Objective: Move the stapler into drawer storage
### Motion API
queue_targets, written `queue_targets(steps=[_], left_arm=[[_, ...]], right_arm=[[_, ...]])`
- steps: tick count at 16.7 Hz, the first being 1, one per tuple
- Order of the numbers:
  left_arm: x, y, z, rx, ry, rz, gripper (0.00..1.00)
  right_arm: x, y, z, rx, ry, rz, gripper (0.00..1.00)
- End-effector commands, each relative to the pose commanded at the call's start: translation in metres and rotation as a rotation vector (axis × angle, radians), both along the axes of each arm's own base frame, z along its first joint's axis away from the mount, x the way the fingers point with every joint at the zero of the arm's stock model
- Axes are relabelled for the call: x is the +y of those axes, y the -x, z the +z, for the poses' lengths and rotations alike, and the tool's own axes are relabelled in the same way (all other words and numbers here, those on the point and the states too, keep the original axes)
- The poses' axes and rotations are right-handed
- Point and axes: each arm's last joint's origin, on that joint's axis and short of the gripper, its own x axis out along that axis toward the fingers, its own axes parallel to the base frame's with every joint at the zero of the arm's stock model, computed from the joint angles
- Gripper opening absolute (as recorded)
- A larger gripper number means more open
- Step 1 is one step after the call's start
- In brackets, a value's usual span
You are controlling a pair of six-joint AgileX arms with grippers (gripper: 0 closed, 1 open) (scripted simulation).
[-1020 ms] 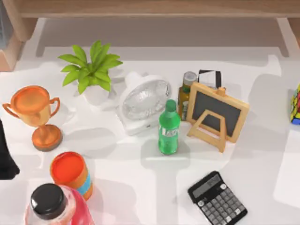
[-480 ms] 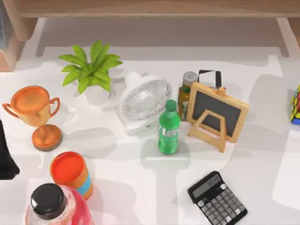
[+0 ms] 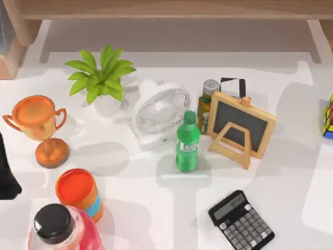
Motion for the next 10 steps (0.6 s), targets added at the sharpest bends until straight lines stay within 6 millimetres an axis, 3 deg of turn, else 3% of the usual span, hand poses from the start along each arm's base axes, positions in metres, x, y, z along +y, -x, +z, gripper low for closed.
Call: queue_targets(steps=[3, 10], left_arm=[[0.0000, 0.0000, 0.0000, 0.000, 0.000, 0.000, 1.00], [0.0000, 0.0000, 0.0000, 0.000, 0.000, 0.000, 1.00]], right_arm=[[0.0000, 0.0000, 0.0000, 0.000, 0.000, 0.000, 0.00], [0.0000, 0.0000, 0.0000, 0.000, 0.000, 0.000, 0.53]])
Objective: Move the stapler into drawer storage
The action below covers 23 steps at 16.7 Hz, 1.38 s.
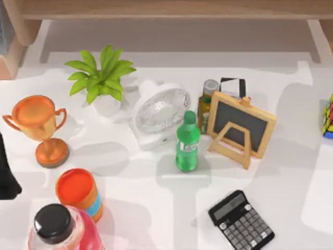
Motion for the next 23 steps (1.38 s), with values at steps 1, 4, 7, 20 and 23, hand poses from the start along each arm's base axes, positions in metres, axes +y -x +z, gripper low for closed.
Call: queue_targets(steps=[1, 4, 7, 20, 23], left_arm=[[0.000, 0.000, 0.000, 0.000, 0.000, 0.000, 1.00], [0.000, 0.000, 0.000, 0.000, 0.000, 0.000, 1.00], [0.000, 0.000, 0.000, 0.000, 0.000, 0.000, 1.00], [0.000, 0.000, 0.000, 0.000, 0.000, 0.000, 1.00], [0.000, 0.000, 0.000, 0.000, 0.000, 0.000, 1.00]], right_arm=[[0.000, 0.000, 0.000, 0.000, 0.000, 0.000, 0.60], [0.000, 0.000, 0.000, 0.000, 0.000, 0.000, 0.83], [0.000, 0.000, 0.000, 0.000, 0.000, 0.000, 1.00], [0.000, 0.005, 0.024, -0.080, 0.007, 0.043, 1.00], [-0.003, 0.013, 0.057, -0.234, 0.036, 0.116, 1.00]])
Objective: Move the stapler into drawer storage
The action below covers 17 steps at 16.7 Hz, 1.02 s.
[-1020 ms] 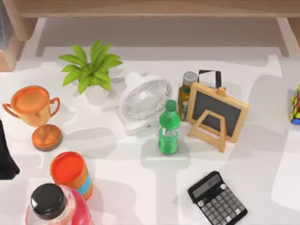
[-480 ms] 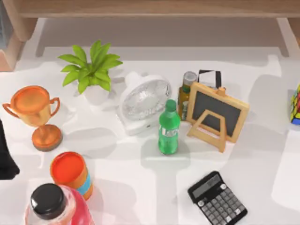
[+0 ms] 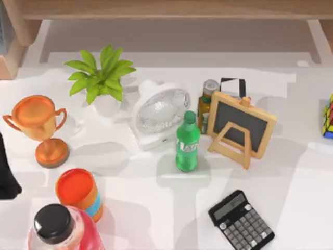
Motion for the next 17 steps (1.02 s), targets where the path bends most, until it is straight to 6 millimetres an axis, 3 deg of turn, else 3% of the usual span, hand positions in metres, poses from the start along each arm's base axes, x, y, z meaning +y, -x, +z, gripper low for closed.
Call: queue_targets(steps=[2, 5, 9, 13, 17], left_arm=[[0.000, 0.000, 0.000, 0.000, 0.000, 0.000, 1.00], [0.000, 0.000, 0.000, 0.000, 0.000, 0.000, 1.00], [0.000, 0.000, 0.000, 0.000, 0.000, 0.000, 1.00], [0.000, 0.000, 0.000, 0.000, 0.000, 0.000, 1.00], [0.000, 0.000, 0.000, 0.000, 0.000, 0.000, 1.00]], right_arm=[[-0.009, 0.008, 0.021, -0.132, 0.039, 0.051, 1.00], [-0.038, 0.028, 0.042, -0.338, 0.142, 0.112, 1.00], [-0.089, 0.068, 0.050, -0.579, 0.365, 0.182, 1.00], [-0.130, 0.120, 0.031, -0.736, 0.646, 0.264, 1.00], [-0.141, 0.172, -0.013, -0.805, 0.903, 0.380, 1.00]])
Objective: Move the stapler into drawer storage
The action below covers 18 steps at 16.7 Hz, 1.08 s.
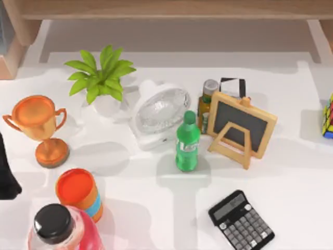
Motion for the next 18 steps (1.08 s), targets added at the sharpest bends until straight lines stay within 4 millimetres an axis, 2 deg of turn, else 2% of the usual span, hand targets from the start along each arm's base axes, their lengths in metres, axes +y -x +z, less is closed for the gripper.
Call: queue_targets(steps=[3, 6, 8, 13, 15, 18], left_arm=[[0.000, 0.000, 0.000, 0.000, 0.000, 0.000, 1.00], [0.000, 0.000, 0.000, 0.000, 0.000, 0.000, 1.00], [0.000, 0.000, 0.000, 0.000, 0.000, 0.000, 1.00], [0.000, 0.000, 0.000, 0.000, 0.000, 0.000, 1.00], [0.000, 0.000, 0.000, 0.000, 0.000, 0.000, 1.00], [0.000, 0.000, 0.000, 0.000, 0.000, 0.000, 1.00]], right_arm=[[0.017, 0.031, -0.040, -0.021, 0.166, 0.059, 1.00], [0.050, 0.051, -0.073, -0.034, 0.298, 0.150, 1.00], [0.076, 0.059, -0.089, -0.048, 0.370, 0.228, 1.00], [0.132, 0.064, -0.107, -0.098, 0.487, 0.418, 1.00], [0.142, 0.063, -0.109, -0.110, 0.505, 0.457, 1.00], [0.143, 0.063, -0.109, -0.112, 0.507, 0.461, 1.00]])
